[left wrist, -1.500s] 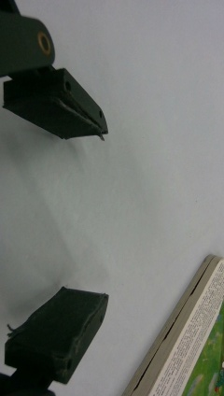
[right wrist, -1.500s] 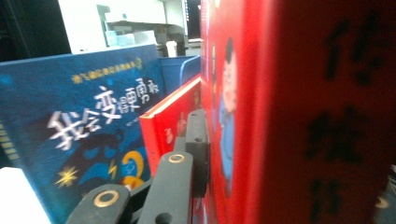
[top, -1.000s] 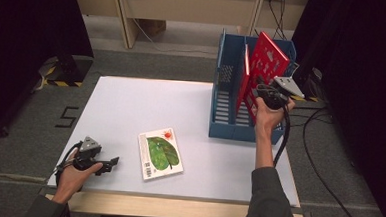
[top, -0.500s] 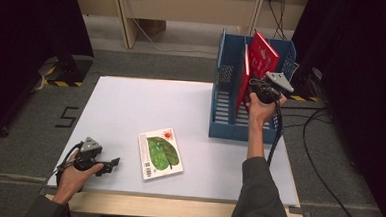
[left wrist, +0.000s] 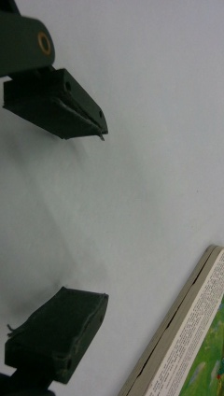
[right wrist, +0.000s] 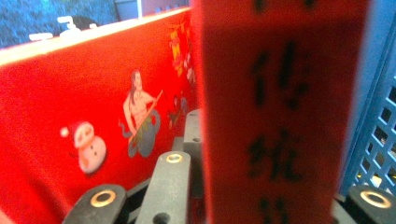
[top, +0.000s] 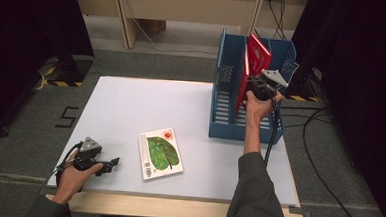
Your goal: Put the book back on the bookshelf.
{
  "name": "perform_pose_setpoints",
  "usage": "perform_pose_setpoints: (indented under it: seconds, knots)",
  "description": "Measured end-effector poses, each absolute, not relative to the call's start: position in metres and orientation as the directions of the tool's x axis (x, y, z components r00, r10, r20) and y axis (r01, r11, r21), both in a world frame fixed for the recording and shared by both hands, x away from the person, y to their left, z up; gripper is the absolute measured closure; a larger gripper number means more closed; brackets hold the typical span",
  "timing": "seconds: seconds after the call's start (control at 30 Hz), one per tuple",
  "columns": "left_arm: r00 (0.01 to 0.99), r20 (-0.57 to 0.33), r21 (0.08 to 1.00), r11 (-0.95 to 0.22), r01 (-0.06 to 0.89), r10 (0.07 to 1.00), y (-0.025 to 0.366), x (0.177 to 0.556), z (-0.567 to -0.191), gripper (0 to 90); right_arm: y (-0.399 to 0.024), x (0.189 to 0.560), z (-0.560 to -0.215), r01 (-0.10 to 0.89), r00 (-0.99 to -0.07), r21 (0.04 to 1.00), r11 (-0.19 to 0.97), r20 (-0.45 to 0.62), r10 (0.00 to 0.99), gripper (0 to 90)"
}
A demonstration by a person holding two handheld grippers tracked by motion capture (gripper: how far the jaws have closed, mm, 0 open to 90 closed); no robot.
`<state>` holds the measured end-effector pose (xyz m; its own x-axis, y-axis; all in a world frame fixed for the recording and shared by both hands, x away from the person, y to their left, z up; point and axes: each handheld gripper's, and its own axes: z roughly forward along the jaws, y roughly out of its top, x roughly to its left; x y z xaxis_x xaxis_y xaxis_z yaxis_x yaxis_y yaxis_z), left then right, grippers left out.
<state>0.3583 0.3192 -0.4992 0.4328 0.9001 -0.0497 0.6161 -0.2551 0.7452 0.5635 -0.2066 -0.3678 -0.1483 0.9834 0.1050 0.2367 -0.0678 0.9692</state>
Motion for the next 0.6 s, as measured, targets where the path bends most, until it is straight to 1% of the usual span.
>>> perform_pose_setpoints:
  seconds: [0.37,0.43,0.47,0.57,0.6]
  knots:
    - [0.434,-0.048,0.745,-0.258,0.616,0.900,0.3183,0.3584,-0.4994,15.3,-0.2055,0.5635,-0.3693,0.259,-0.157,0.963,-0.080,0.123,0.980,74.8]
    - [0.435,-0.048,0.745,-0.257,0.615,0.899,0.3180,0.3584,-0.4994,15.4,-0.2047,0.5627,-0.3693,0.290,-0.159,0.955,-0.068,0.118,0.980,74.9]
    - [0.435,-0.048,0.745,-0.257,0.615,0.899,0.3180,0.3584,-0.4994,15.3,-0.2048,0.5625,-0.3710,0.296,-0.155,0.954,-0.046,0.095,0.983,75.3]
    - [0.436,-0.048,0.745,-0.259,0.615,0.899,0.3177,0.3584,-0.4995,15.3,-0.2060,0.5609,-0.3725,0.286,-0.165,0.955,-0.081,0.133,0.977,74.4]
    - [0.437,-0.047,0.744,-0.260,0.615,0.898,0.3177,0.3585,-0.4995,15.3,-0.2057,0.5601,-0.3714,0.291,-0.162,0.954,-0.072,0.123,0.979,74.4]
